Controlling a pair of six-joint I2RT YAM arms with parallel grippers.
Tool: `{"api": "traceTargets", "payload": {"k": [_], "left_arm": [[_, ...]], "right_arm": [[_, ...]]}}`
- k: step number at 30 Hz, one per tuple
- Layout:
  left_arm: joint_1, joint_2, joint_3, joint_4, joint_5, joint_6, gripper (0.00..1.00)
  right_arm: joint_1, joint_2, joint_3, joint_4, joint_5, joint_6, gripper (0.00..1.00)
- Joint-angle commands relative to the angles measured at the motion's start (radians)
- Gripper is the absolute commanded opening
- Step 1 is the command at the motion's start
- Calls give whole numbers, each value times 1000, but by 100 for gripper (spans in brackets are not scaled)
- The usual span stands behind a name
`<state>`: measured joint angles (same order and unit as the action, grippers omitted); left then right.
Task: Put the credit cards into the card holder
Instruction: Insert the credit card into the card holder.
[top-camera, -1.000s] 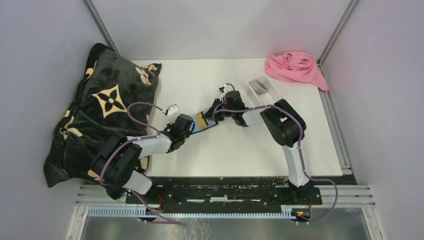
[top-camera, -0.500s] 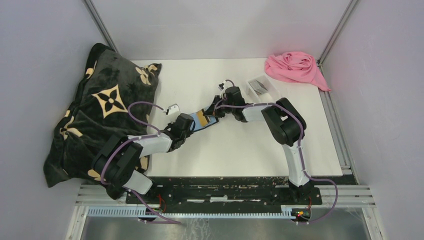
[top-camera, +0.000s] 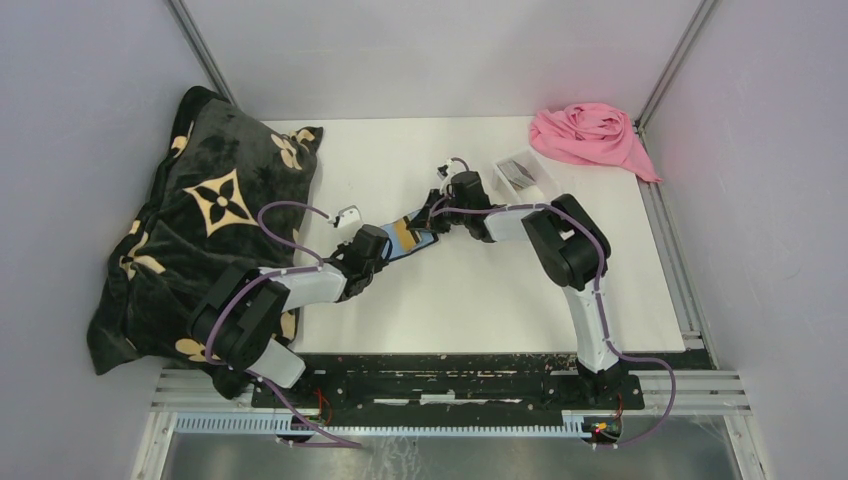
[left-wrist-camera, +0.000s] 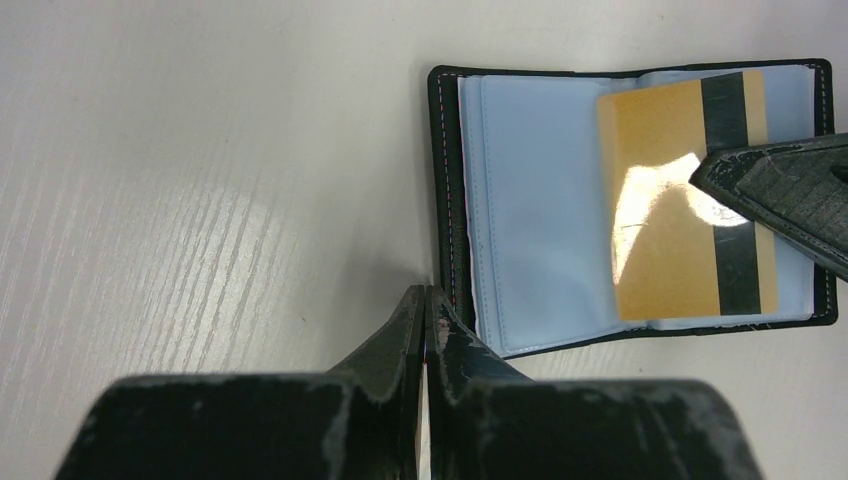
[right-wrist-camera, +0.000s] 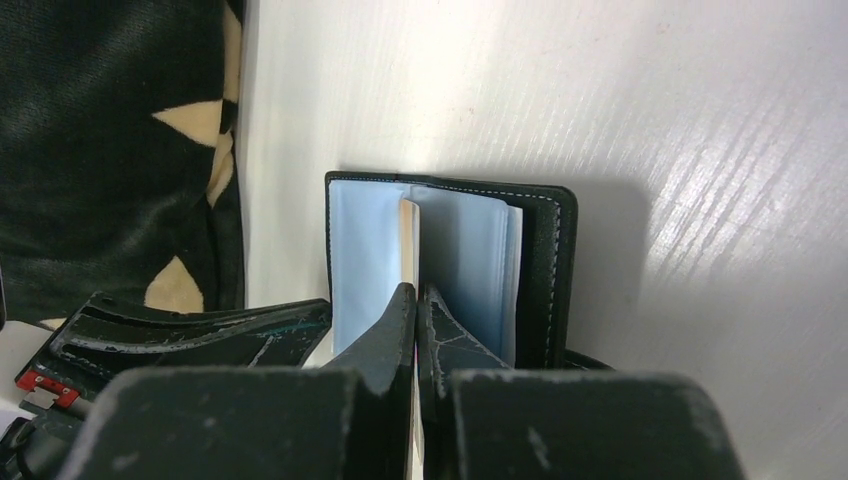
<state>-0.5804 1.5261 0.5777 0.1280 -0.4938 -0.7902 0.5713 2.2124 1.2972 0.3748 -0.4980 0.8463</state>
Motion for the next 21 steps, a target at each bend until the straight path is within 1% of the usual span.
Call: {"api": "traceTargets", "payload": {"k": [1, 10, 21], "left_arm": [[-7, 43, -15, -71, 64, 37, 6], [-8, 42, -14, -71, 66, 39, 6], [-9, 57, -14, -59, 73, 28, 6]], "right_arm": [[1, 44, 34, -8, 1, -43, 1], [1, 65, 55, 1, 2, -41, 1], [13, 65, 4, 47, -5, 1, 1]]}}
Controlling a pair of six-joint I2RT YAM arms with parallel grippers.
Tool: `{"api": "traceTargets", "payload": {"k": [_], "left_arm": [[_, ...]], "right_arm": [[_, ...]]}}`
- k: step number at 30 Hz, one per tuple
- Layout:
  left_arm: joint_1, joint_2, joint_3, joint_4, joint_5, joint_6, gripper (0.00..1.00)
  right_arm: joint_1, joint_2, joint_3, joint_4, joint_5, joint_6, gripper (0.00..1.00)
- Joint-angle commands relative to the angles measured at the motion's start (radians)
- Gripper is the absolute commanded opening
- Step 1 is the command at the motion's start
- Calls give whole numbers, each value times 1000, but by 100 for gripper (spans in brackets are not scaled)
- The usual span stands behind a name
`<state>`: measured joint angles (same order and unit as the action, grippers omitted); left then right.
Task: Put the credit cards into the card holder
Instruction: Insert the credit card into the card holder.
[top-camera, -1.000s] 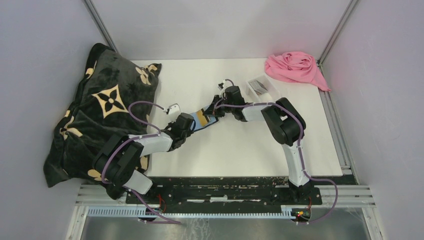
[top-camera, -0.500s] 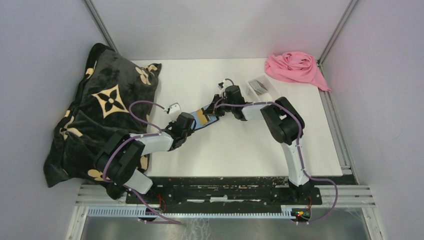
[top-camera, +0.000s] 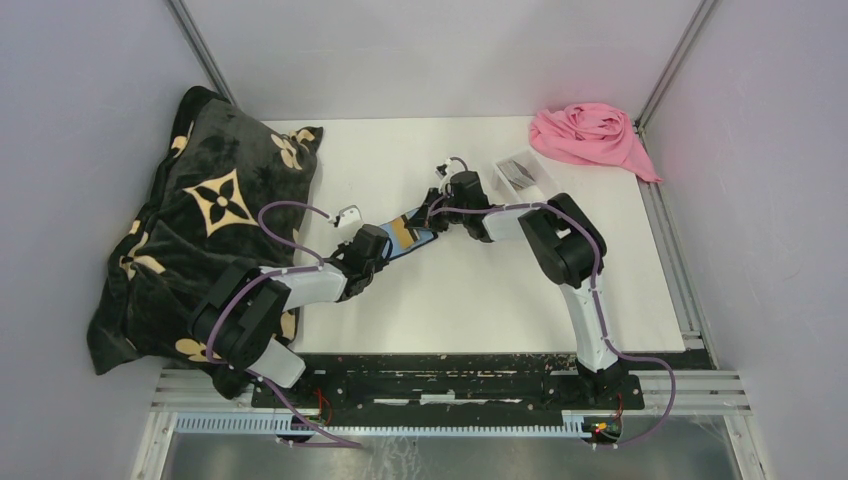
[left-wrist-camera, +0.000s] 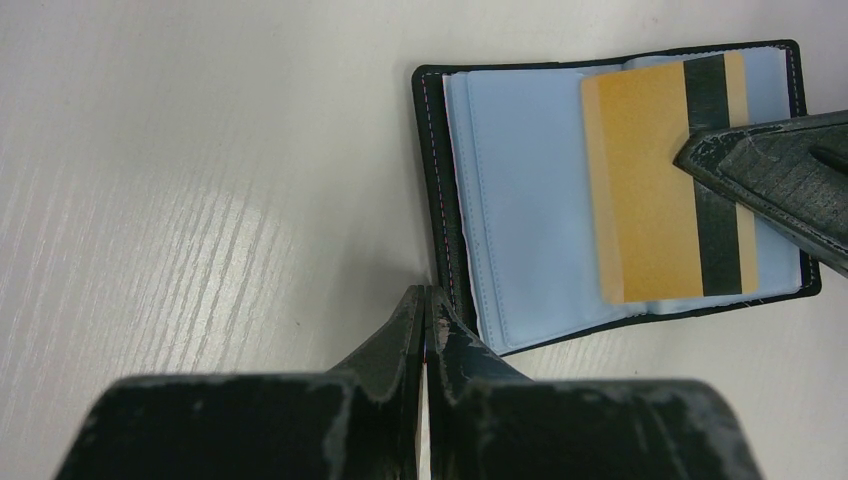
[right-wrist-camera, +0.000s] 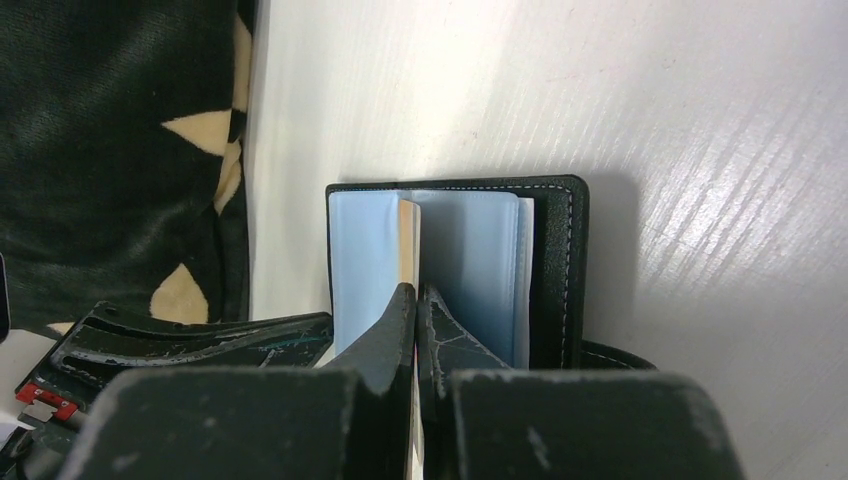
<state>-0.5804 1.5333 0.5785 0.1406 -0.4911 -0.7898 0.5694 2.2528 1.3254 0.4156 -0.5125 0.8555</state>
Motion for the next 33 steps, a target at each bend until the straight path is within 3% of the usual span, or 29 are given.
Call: {"api": "traceTargets", "payload": {"k": [1, 26, 30, 33], "left_arm": [[-10, 49, -15, -71, 71, 28, 6], [-19, 33, -6, -40, 77, 40, 6], [-20, 31, -11, -34, 77, 42, 6], [-19, 33, -15, -31, 78, 43, 6]], "right_arm": [[17, 23, -26, 6, 12, -7, 1], [95, 12, -6, -126, 42, -48, 1], [98, -9, 9, -177, 55, -78, 9], [100, -33, 29, -238, 77, -115, 22]]}}
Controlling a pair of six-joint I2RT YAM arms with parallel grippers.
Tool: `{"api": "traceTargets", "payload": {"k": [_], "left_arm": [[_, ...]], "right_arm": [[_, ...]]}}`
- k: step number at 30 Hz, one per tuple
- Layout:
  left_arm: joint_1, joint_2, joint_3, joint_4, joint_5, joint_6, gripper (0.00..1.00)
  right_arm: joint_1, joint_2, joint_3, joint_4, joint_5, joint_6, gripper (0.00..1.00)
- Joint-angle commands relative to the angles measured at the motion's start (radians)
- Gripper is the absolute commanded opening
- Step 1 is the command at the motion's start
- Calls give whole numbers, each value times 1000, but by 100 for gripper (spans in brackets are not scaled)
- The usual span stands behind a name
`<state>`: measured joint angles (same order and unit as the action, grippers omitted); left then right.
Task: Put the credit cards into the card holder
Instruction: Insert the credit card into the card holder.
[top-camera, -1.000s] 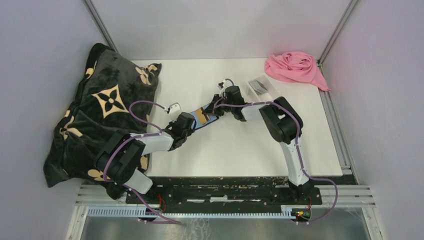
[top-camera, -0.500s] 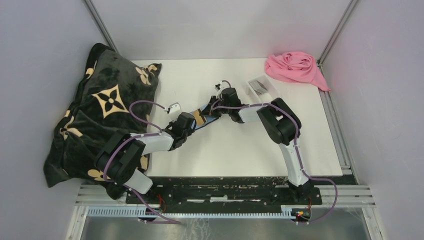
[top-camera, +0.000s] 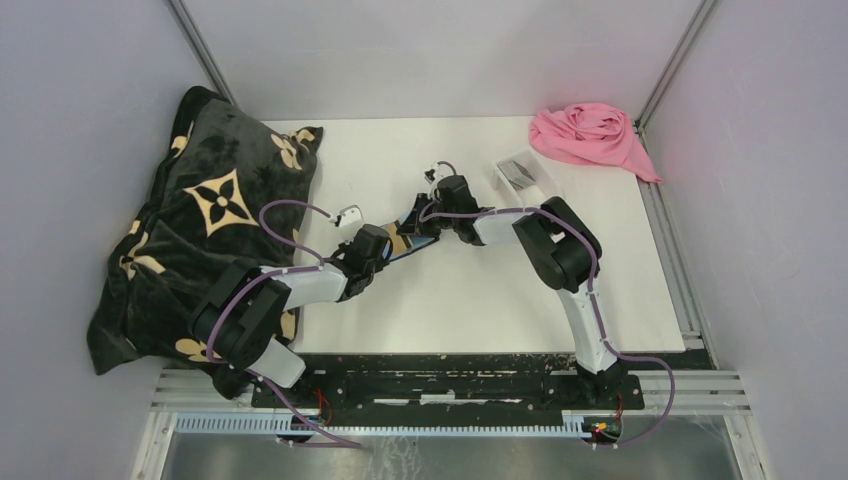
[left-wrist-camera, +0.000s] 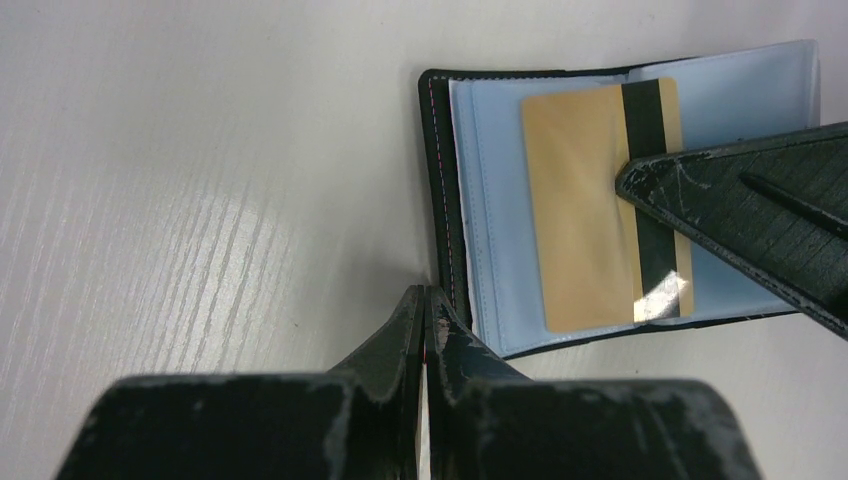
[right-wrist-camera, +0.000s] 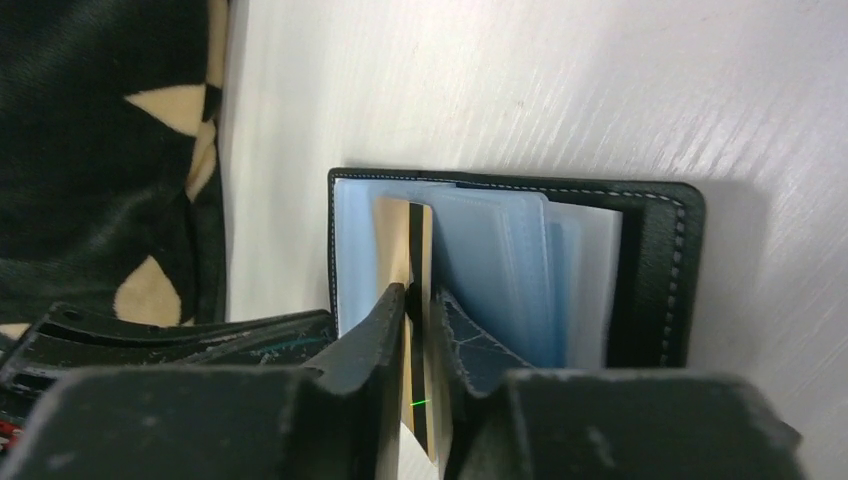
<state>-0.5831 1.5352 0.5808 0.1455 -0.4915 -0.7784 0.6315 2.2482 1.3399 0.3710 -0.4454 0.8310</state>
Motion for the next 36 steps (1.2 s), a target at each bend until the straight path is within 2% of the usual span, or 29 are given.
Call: {"api": "traceTargets", "payload": {"k": [1, 5, 13, 16, 26, 36], "left_arm": [[-17, 31, -18, -34, 78, 32, 6], [-16, 32, -20, -26, 84, 31, 6], [-17, 34, -17, -14, 93, 35, 5], [-15, 26, -20, -14, 90, 40, 5], [-16, 8, -30, -3, 103, 42, 5], [-16, 2, -33, 24, 122, 34, 5]], "right_arm": [[38, -34, 23, -215, 17, -102, 25], [41, -43, 58, -283, 30, -138, 33], [57, -52, 110, -380, 80, -180, 40], [61, -62, 112, -388, 90, -179, 46], [112, -47, 206, -539, 179, -242, 48], [161, -18, 264, -619, 258, -249, 43]]}}
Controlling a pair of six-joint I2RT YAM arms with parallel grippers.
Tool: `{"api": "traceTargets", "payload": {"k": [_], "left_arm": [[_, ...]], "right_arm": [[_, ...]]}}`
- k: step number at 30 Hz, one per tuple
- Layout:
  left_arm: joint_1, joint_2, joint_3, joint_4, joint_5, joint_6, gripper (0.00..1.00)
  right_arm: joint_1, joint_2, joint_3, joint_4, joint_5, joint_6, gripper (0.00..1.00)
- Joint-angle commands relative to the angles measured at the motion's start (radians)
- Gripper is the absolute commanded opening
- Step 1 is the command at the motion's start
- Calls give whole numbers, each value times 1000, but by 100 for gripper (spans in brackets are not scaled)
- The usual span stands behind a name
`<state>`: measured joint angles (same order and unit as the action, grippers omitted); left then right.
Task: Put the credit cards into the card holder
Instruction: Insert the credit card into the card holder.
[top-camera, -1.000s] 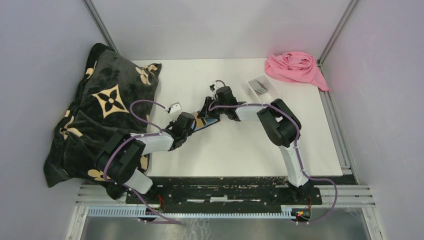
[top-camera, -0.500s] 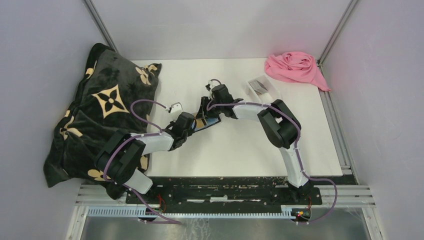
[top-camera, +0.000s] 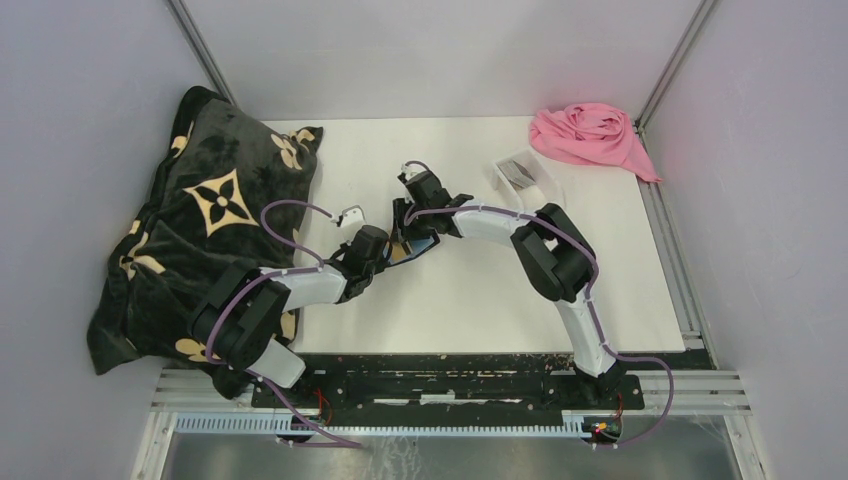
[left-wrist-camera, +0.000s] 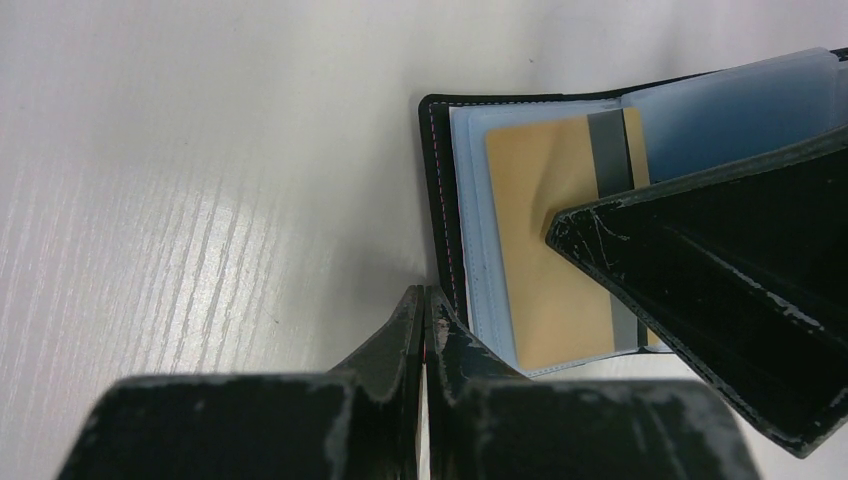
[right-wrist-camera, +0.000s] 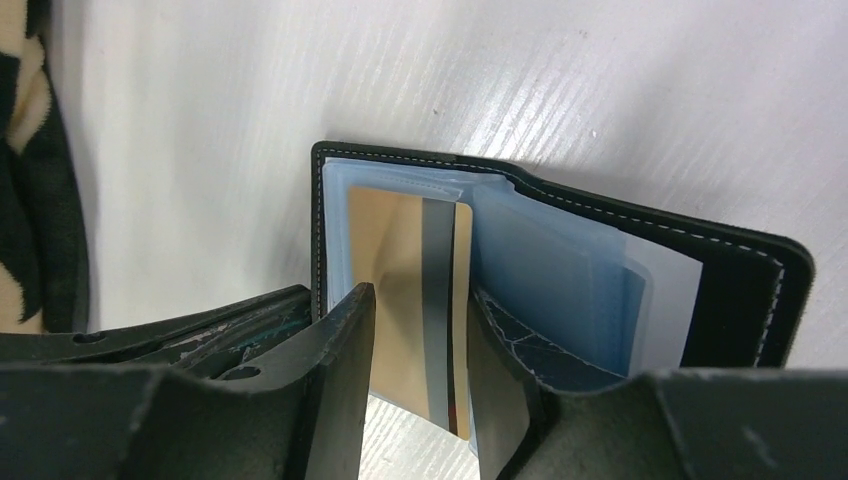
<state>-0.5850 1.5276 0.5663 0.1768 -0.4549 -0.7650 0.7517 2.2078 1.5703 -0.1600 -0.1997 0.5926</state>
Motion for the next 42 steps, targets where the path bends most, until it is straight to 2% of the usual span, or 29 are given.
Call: {"api": "traceTargets", "payload": {"k": [1, 20, 28, 42], "left_arm": [[-14, 13, -18, -3, 89, 19, 5], [-15, 14, -3, 22, 99, 12, 5], [-15, -2, -8, 16, 89, 15, 5], [-15, -28, -17, -17, 45, 21, 6]], "right_arm": [[45, 25, 39, -95, 16, -10, 43], [61, 36, 74, -133, 21, -6, 36], [67, 20, 83, -158, 54, -38, 45], [62, -32, 104, -173, 81, -74, 48]]}}
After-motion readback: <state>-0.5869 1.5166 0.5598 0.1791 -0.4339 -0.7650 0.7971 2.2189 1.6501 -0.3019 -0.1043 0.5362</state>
